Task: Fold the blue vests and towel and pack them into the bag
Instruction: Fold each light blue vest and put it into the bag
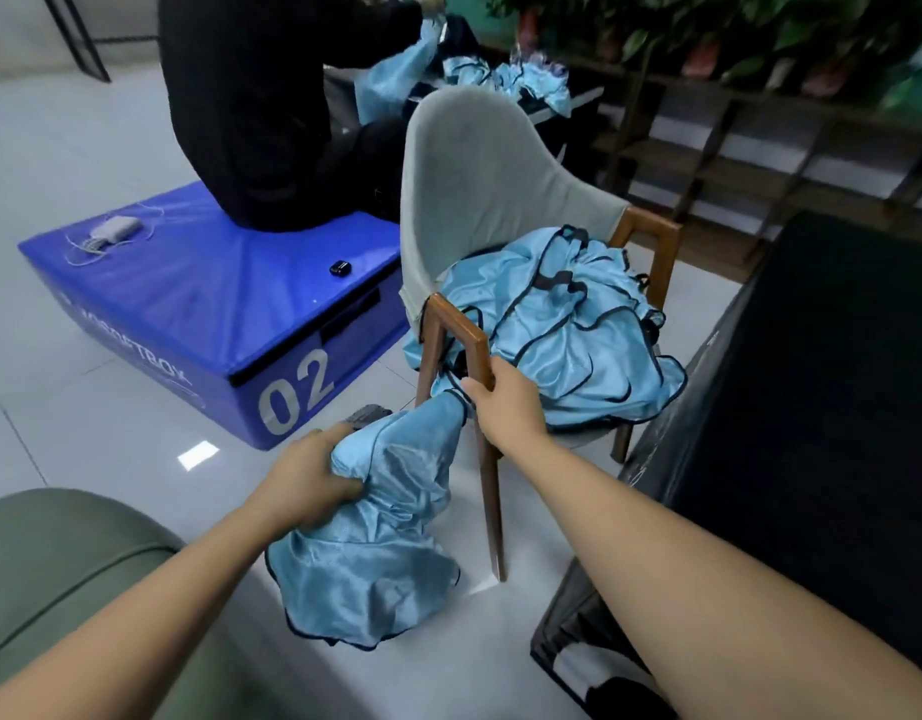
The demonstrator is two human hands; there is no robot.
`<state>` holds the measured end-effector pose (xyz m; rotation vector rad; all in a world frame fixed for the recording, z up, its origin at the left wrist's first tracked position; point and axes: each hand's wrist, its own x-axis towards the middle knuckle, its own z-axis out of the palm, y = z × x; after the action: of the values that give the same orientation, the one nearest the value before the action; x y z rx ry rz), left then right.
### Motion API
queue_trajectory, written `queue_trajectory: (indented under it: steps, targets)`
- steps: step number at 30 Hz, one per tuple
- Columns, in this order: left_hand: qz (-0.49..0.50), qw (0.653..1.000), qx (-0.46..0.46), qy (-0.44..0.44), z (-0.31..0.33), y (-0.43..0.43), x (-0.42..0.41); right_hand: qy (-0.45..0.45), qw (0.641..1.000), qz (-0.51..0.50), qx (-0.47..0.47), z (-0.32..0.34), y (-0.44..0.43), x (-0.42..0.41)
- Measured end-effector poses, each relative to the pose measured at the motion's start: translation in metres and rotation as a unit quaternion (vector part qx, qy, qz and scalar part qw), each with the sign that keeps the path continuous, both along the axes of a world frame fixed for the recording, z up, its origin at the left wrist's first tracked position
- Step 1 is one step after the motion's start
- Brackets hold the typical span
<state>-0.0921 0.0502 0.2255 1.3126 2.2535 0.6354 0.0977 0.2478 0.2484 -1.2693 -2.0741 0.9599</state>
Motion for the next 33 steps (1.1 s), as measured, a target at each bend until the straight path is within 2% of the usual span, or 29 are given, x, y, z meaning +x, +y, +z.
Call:
queue_trajectory:
  steps: [6,15,22,29,33]
  targets:
    - [0.011,0.997,0.066,0.050,0.091,-0.016,-0.015,-0.070,0.997,0.019,0.030,0.002,-0.010,0.005]
    - [0.001,0.982,0.157,0.107,0.207,-0.027,-0.013,-0.070,0.995,0.056,0.039,0.001,-0.058,0.020]
    - [-0.004,0.969,0.223,0.109,0.275,-0.011,0.012,-0.039,0.996,0.073,0.019,0.005,-0.108,0.029]
    - [-0.010,0.957,0.272,0.103,0.334,0.016,0.039,-0.053,0.996,0.062,0.038,0.002,-0.153,0.039]
    - [-0.019,0.950,0.295,0.094,0.366,0.041,0.053,-0.070,0.995,0.065,0.012,-0.001,-0.168,0.045]
